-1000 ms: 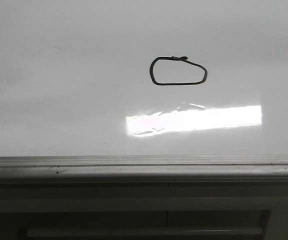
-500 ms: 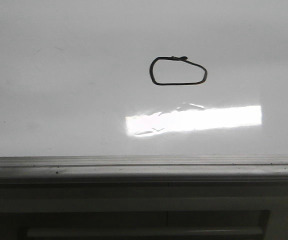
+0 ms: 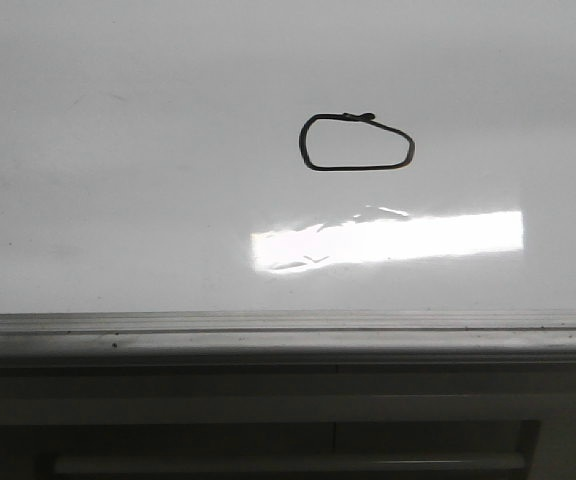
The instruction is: Write number 0 on whiteboard
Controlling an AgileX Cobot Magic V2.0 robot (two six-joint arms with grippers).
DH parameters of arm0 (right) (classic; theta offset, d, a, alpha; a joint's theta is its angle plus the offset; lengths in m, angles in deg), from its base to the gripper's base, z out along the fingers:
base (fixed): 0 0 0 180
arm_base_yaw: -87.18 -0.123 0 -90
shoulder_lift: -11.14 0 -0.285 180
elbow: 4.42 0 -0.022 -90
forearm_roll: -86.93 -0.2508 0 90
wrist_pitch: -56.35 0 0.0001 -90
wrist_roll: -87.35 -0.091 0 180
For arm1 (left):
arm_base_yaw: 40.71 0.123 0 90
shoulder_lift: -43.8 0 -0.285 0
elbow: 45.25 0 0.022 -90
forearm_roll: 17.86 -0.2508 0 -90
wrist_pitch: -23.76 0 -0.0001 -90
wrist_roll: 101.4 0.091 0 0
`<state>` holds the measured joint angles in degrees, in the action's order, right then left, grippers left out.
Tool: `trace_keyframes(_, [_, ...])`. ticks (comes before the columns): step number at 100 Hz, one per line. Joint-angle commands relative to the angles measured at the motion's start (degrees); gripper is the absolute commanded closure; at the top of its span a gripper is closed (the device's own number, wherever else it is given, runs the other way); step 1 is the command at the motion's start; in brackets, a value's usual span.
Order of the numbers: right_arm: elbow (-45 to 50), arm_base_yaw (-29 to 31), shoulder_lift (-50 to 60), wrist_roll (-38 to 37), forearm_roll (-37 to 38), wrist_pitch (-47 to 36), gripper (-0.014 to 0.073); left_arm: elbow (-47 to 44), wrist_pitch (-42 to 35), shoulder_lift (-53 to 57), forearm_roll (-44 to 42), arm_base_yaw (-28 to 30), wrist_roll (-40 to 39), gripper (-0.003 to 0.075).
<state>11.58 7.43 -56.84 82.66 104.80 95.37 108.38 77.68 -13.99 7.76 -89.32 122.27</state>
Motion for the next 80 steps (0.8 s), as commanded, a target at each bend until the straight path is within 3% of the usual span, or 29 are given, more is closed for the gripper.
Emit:
trace_keyframes(1, [-2.87, -0.41, 3.08, -4.66, 5.66, -2.37, 0.0128, 2.02, -9.64, 0.16, 3.41, 0.43, -6.57, 0.0740])
trace_keyframes(9, [-4.09, -0.41, 6.18, -11.82, 13.52, 2.10, 0.0092, 1.22, -14.86, 0.71, 1.70, 0.92, -11.98, 0.0740])
trace_keyframes(23, [-4.46, -0.41, 13.74, -19.68, 23.23, 9.18, 0.0176, -3.59, -29.36, 1.49, -2.88, 2.23, -24.16, 0.0740])
trace_keyframes(30, [-4.46, -0.41, 17.59, -21.13, 23.70, 11.00, 0.0322, -7.07, -36.95, 1.03, -3.80, 3.29, -30.15, 0.0740])
trace_keyframes(40, [-3.10, -0.41, 22.30, -21.88, 23.59, 11.51, 0.0671, -12.20, -45.99, -0.99, -3.80, 5.04, -34.40, 0.0740])
trace_keyframes(80, [7.48, -0.41, 29.47, -29.86, 23.59, 11.45, 0.0651, -15.05, -53.04, -13.82, -2.68, 7.35, -35.74, 0.0740])
